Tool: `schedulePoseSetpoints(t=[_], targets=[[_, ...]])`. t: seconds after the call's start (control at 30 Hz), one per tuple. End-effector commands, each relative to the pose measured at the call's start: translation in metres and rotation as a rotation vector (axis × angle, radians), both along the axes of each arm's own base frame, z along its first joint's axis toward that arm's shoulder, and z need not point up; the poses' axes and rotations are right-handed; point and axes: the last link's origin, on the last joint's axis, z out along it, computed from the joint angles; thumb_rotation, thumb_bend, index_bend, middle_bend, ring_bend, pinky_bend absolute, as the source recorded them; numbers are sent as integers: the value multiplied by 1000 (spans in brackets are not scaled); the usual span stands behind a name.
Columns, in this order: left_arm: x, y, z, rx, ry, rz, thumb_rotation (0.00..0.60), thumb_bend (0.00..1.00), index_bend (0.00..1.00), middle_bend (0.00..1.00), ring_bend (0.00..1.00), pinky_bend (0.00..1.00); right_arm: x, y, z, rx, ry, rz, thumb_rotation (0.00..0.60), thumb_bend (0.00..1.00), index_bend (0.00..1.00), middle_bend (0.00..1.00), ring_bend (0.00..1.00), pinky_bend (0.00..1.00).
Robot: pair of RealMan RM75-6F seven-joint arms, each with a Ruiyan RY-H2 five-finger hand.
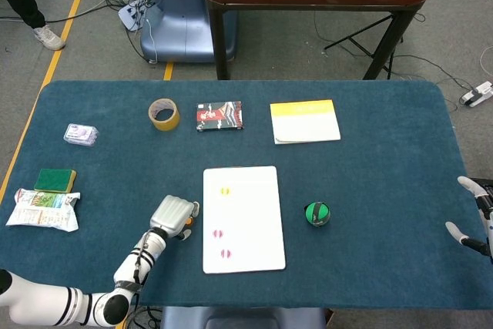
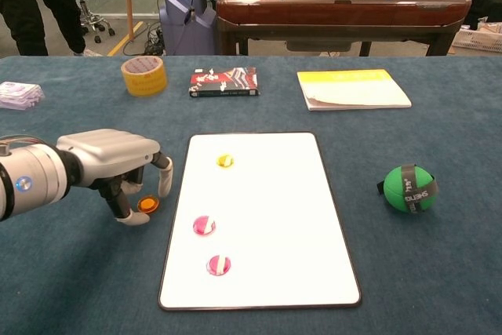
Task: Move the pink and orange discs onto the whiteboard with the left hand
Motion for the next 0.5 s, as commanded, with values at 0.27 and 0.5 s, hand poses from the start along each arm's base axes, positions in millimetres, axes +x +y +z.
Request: schedulePoseSetpoints(t=[0.27, 0.5], targets=[[1, 3, -4, 12, 16, -13, 600, 277, 516, 1000, 975, 1000, 0, 0, -1, 4, 3, 2, 600, 134, 203, 257, 272, 397], [-2, 4, -3, 18, 27, -9, 600, 277, 523, 1000, 975, 1000, 1, 0, -1, 6, 5, 2, 600, 134, 203, 257, 272, 397]])
